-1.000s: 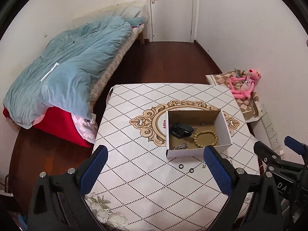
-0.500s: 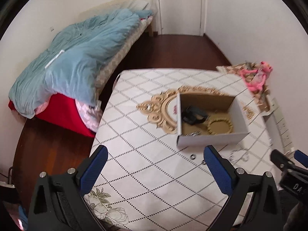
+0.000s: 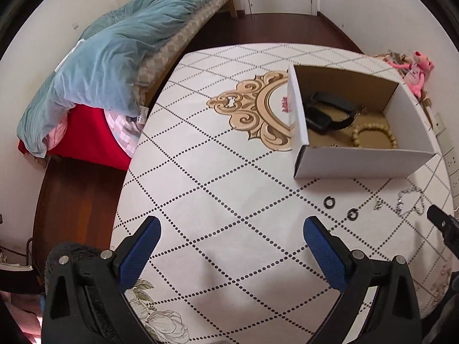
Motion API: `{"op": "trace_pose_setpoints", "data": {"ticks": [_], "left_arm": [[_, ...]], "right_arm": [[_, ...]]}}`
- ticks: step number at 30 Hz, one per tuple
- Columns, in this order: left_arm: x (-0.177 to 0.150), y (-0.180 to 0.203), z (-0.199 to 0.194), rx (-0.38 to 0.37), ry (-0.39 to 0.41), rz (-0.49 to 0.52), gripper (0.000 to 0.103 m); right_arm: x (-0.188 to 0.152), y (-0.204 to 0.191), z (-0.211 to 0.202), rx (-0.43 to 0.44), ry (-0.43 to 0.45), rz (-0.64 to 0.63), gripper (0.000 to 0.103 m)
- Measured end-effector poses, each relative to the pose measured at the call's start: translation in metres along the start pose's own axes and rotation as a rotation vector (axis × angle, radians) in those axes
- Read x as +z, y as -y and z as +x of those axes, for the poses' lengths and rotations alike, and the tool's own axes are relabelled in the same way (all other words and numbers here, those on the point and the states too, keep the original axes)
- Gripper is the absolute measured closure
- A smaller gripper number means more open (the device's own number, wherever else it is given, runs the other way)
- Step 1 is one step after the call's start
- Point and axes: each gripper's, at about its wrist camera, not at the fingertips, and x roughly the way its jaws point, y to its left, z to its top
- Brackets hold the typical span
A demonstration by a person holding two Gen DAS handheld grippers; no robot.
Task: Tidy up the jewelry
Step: 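Grasp the silver link necklace with the right gripper, then lift the necklace with the right gripper while the left gripper grasps a black rubber ring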
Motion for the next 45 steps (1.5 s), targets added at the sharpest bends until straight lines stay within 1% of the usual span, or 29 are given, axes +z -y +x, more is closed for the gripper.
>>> {"op": "trace_pose_setpoints", "data": {"ticks": [2,3,4,5,6,9,10,11,12,13,14,17,22,25,28,30,32,34,36,39,41,42,44,45], "left_arm": [[-0.001,0.002,0.005,0.006,-0.010,0.005,0.002],[-0.001,0.002,0.009,0.007,-0.017,0.006,0.002],[-0.002,0.002,0.012,0.006,-0.023,0.006,0.002],[-0.003,0.003,0.015,0.007,-0.031,0.007,0.002],[-0.003,0.003,0.017,0.007,-0.035,0.009,0.002],[-0.003,0.006,0.022,0.011,-0.046,0.017,0.002],[-0.003,0.006,0.023,0.011,-0.047,0.019,0.002],[-0.003,0.007,0.023,0.011,-0.047,0.021,0.002],[-0.003,0.008,0.024,0.010,-0.048,0.024,0.002],[-0.003,0.008,0.025,0.009,-0.050,0.025,0.002],[-0.002,0.008,0.025,0.006,-0.051,0.024,0.002],[-0.002,0.008,0.024,0.003,-0.046,0.029,0.002],[-0.002,0.012,0.024,-0.023,-0.039,0.035,0.002],[-0.002,0.020,0.026,-0.079,-0.056,0.045,0.002],[-0.001,0.032,0.029,-0.153,-0.072,0.055,0.002],[0.000,0.041,0.030,-0.206,-0.078,0.056,0.002],[0.002,0.050,0.031,-0.239,-0.074,0.059,0.002],[0.003,0.058,0.030,-0.254,-0.063,0.070,0.003],[0.003,0.068,0.029,-0.260,-0.049,0.096,0.007],[0.003,0.079,0.030,-0.260,-0.047,0.128,0.020],[0.003,0.085,0.033,-0.260,-0.055,0.142,0.037],[0.003,0.087,0.035,-0.264,-0.061,0.146,0.041],[0.003,0.089,0.038,-0.270,-0.067,0.149,0.060],[0.003,0.090,0.037,-0.265,-0.058,0.154,0.062]], "right_arm": [[0.002,0.001,0.009,-0.016,0.006,-0.004,0.034],[0.003,0.000,0.013,-0.031,0.008,-0.011,0.036],[0.003,-0.002,0.019,-0.040,0.010,-0.021,0.039],[0.005,-0.004,0.023,-0.049,0.008,-0.034,0.046],[0.004,-0.005,0.027,-0.062,0.004,-0.044,0.049],[0.002,-0.017,0.031,-0.107,0.044,-0.118,0.054],[0.001,-0.018,0.031,-0.104,0.054,-0.124,0.059],[0.000,-0.019,0.029,-0.090,0.064,-0.129,0.083],[-0.001,-0.020,0.029,-0.061,0.058,-0.139,0.099],[-0.002,-0.021,0.029,-0.059,0.052,-0.138,0.099],[-0.004,-0.019,0.027,-0.044,0.052,-0.128,0.102],[-0.007,-0.010,0.019,0.005,0.062,-0.084,0.102],[-0.006,-0.003,-0.014,0.081,0.123,-0.034,0.102],[-0.001,-0.004,-0.032,0.116,0.157,-0.027,0.102],[-0.001,-0.005,-0.040,0.122,0.162,-0.022,0.102],[0.001,0.000,-0.035,0.118,0.151,-0.009,0.102],[-0.001,0.003,-0.031,0.108,0.140,0.004,0.102],[-0.001,0.010,-0.025,0.106,0.127,0.026,0.102],[-0.001,0.014,-0.022,0.098,0.123,0.034,0.102],[-0.001,0.019,-0.020,0.096,0.118,0.049,0.102],[0.000,0.021,-0.020,0.096,0.118,0.056,0.102],[0.000,0.021,-0.020,0.094,0.119,0.057,0.102],[0.001,0.022,-0.020,0.094,0.119,0.062,0.102],[0.001,0.022,-0.020,0.094,0.119,0.063,0.102]]}}
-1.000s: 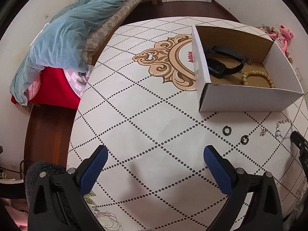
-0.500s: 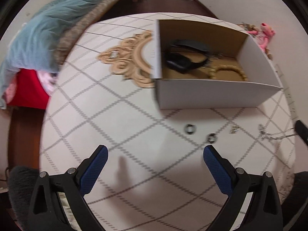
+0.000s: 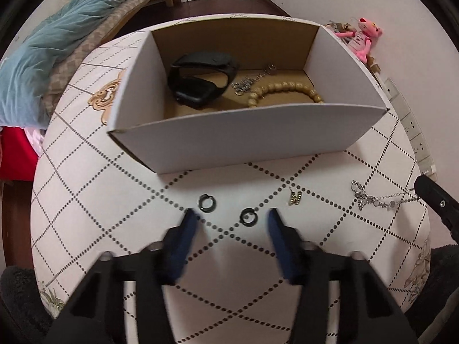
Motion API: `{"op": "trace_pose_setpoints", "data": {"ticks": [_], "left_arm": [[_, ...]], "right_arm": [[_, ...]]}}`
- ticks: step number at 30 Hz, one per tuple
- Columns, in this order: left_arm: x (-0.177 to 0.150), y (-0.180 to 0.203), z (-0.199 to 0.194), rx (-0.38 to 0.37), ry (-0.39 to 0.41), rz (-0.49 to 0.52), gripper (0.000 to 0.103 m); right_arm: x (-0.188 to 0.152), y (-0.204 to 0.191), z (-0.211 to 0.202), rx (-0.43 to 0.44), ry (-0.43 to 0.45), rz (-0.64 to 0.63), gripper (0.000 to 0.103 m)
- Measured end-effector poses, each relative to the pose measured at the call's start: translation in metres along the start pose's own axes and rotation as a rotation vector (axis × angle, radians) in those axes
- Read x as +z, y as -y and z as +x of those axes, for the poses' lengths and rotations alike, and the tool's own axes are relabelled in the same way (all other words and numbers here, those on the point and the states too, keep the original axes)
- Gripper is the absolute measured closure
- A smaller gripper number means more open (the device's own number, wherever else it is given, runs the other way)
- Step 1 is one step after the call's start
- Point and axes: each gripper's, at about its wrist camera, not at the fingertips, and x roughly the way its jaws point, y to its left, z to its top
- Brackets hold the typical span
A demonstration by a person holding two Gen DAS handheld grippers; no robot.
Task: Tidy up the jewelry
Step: 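Lift the necklace with the right gripper while the left gripper grasps a black rubber ring, then lower the necklace and the ring into the box and open both grippers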
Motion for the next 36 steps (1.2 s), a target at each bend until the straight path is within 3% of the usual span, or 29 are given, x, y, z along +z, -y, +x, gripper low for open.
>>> {"op": "trace_pose_setpoints", "data": {"ticks": [2,5,11,20,30,36], "left_arm": [[0.001,0.001,-0.001,-0.008,0.009,0.006,0.083],[0.000,0.001,-0.003,-0.027,0.011,0.005,0.093],[-0.002,-0.001,-0.014,-0.044,0.035,0.005,0.093],[0.012,-0.007,-0.072,-0.095,0.139,0.018,0.093],[0.061,-0.030,-0.126,-0.192,0.200,-0.018,0.093],[0.096,-0.039,-0.120,-0.216,0.185,-0.016,0.093]], "right_arm": [[0.000,0.000,0.000,-0.001,0.001,0.000,0.102],[0.001,0.000,-0.001,0.000,0.002,0.002,0.102],[0.006,-0.004,-0.011,0.029,0.013,0.005,0.102],[0.024,-0.026,-0.052,0.124,0.054,-0.039,0.102],[0.069,-0.057,-0.100,0.252,0.130,-0.074,0.102],[0.103,-0.083,-0.083,0.288,0.116,-0.114,0.102]]}}
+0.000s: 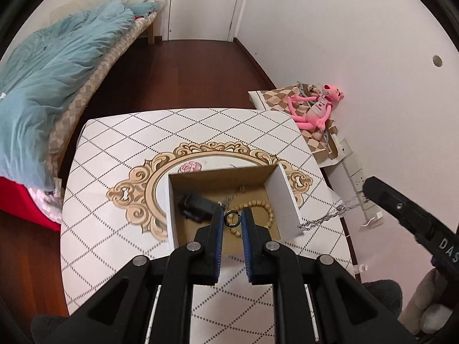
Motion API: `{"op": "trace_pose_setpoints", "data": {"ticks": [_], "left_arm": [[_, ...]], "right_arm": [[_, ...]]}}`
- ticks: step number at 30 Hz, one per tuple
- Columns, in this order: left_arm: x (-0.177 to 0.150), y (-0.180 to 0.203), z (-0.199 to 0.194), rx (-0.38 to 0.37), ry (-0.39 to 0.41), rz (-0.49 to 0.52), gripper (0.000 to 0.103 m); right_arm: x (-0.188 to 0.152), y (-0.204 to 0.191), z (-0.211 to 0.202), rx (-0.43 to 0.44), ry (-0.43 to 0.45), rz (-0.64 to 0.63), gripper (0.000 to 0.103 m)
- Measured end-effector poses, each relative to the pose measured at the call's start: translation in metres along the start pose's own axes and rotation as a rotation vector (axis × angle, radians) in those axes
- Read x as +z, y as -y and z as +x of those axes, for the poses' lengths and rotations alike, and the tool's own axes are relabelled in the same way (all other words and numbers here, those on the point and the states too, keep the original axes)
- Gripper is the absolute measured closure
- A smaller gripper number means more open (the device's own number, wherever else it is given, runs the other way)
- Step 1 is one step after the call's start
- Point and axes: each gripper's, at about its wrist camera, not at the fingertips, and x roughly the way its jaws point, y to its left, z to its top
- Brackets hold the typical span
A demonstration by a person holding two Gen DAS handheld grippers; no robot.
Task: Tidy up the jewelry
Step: 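Lower the necklace and the ring into the box and open both grippers, then withdraw both grippers from the box toward the remaining items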
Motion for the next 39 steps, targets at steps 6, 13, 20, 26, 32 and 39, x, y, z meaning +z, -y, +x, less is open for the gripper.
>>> {"op": "trace_pose_setpoints", "data": {"ticks": [6,13,20,26,32,39], "left_arm": [[0.021,-0.013,0.033,-0.048,-0.084,-0.028,0.093],[0.032,-0.013,0.060,-0.066,-0.155,-0.067,0.092],[0.041,-0.029,0.057,0.002,-0.129,-0.106,0.048],[0.030,-0.045,0.044,0.098,-0.093,-0.119,0.022],[0.010,-0.047,0.033,0.242,-0.046,-0.085,0.006],[-0.011,-0.045,0.016,0.305,-0.003,-0.060,0.005]], "right_arm": [[0.016,-0.002,0.046,0.002,-0.099,-0.017,0.102],[0.010,0.012,0.100,0.022,-0.285,0.002,0.102],[-0.001,0.024,0.121,-0.010,-0.386,0.020,0.100],[0.002,0.021,0.113,-0.051,-0.361,-0.001,0.033],[-0.004,0.010,0.107,-0.218,-0.349,-0.101,0.005],[-0.022,0.004,0.102,-0.325,-0.340,-0.168,0.004]]}}
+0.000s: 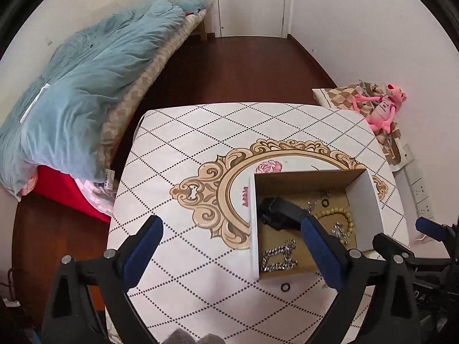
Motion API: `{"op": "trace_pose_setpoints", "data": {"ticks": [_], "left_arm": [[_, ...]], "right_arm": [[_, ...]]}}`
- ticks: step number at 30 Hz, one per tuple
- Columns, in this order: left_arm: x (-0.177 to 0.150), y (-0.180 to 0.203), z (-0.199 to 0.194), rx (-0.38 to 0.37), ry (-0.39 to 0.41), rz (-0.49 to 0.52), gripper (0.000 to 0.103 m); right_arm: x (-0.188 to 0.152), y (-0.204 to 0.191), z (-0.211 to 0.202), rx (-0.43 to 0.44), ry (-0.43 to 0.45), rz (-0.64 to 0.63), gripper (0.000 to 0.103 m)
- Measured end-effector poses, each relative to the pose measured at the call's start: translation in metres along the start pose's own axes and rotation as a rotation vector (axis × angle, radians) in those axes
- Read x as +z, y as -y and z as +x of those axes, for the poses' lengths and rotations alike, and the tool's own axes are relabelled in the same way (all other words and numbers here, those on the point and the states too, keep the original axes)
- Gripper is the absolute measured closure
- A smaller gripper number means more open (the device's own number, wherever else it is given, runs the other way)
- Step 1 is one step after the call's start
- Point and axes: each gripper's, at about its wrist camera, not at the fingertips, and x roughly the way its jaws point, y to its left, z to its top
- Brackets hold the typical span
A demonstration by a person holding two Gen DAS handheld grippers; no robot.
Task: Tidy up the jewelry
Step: 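Withdraw both grippers from the box toward the remaining items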
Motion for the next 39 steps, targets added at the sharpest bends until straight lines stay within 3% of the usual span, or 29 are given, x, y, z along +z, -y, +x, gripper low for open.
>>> {"op": "trace_pose_setpoints", "data": {"ticks": [13,23,28,33,34,36,39], "left_arm": [[-0.022,0.001,-0.045,0.009,0.044,-0.004,0.005],[-0.032,0.000,-0.081,0.037,0.093,-0.008,0.005],[-0.049,-0.006,-0.065,0.084,0.054,-0.016,0.005],[-0.080,-0.014,-0.016,0.141,-0.027,-0.008,0.005],[-0.086,-0.016,-0.006,0.151,-0.045,-0.005,0.005],[-0.098,-0.020,0.015,0.163,-0.092,-0.003,0.005],[-0.112,-0.026,0.036,0.171,-0.142,-0.009,0.005]], "right_arm": [[-0.018,-0.004,-0.050,-0.096,0.113,-0.005,0.003],[-0.037,-0.002,-0.092,-0.086,0.176,0.020,0.003],[-0.052,-0.004,-0.076,-0.035,0.143,0.022,0.003],[-0.073,-0.013,-0.028,0.019,0.096,0.024,0.004],[-0.079,-0.016,-0.015,0.031,0.094,0.020,0.006],[-0.086,-0.021,0.003,0.043,0.085,0.007,0.028],[-0.092,-0.028,0.031,0.070,0.054,-0.006,0.042]]}}
